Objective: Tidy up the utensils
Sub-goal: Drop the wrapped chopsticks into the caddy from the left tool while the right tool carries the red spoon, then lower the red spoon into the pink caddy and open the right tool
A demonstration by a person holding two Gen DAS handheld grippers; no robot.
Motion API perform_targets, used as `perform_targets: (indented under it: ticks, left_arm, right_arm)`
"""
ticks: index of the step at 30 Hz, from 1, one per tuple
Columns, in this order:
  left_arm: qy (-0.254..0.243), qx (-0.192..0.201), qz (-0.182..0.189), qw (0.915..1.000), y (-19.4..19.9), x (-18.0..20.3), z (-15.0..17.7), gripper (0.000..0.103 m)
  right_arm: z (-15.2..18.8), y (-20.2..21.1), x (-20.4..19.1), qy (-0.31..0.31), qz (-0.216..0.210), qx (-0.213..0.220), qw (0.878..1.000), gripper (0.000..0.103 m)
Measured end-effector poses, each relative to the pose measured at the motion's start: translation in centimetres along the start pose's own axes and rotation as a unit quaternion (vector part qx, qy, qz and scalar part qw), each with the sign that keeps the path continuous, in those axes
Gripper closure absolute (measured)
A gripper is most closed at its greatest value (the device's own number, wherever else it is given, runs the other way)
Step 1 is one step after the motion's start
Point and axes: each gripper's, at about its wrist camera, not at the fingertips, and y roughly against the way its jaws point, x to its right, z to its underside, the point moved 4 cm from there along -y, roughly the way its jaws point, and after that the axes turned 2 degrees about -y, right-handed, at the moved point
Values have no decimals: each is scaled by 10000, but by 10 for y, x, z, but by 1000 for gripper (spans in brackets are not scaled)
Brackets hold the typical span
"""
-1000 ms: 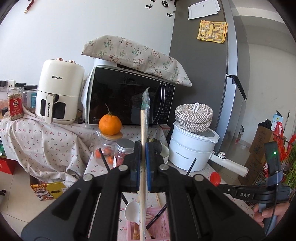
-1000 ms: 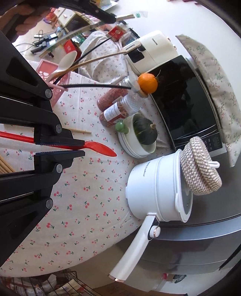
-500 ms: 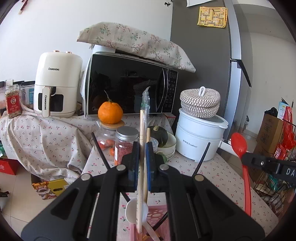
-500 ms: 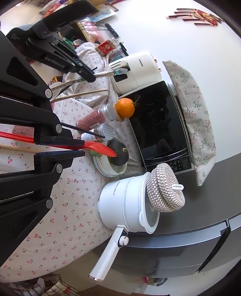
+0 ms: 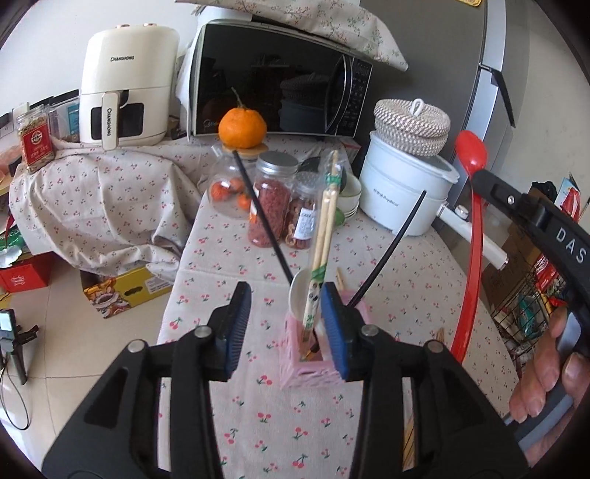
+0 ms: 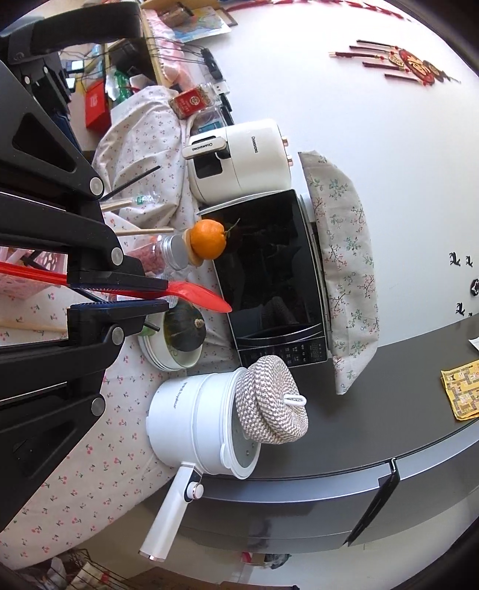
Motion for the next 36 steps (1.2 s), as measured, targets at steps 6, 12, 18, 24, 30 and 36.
perform_targets:
  ticks: [6,12,18,24,30,36]
  left_arm:
    - [64,-649,-58,9979,3,-16,18,41]
    - [74,-876,42,9961,5,-22,26,38]
    - [85,-960,54,9953,6,-26,28,36]
    - [100,-1023,24,9947,4,-31,31,34]
    - [145,-1013,54,9947,6,-30,30,32]
    - [103,-977,77,9951,10,-23,33,22]
  right_arm:
    - [4,-18,-20,183,180,113,9996,99]
    - [14,-34,-35,441,575,274,9970,99]
    - [19,-46,-45,686,915,525,9921,99]
    - [31,-53,-46,685,1031,504,9910,99]
    - [35,-45,-36,404,697,122,9967,97]
    - [31,-19,-30,192,289,-107,9993,62]
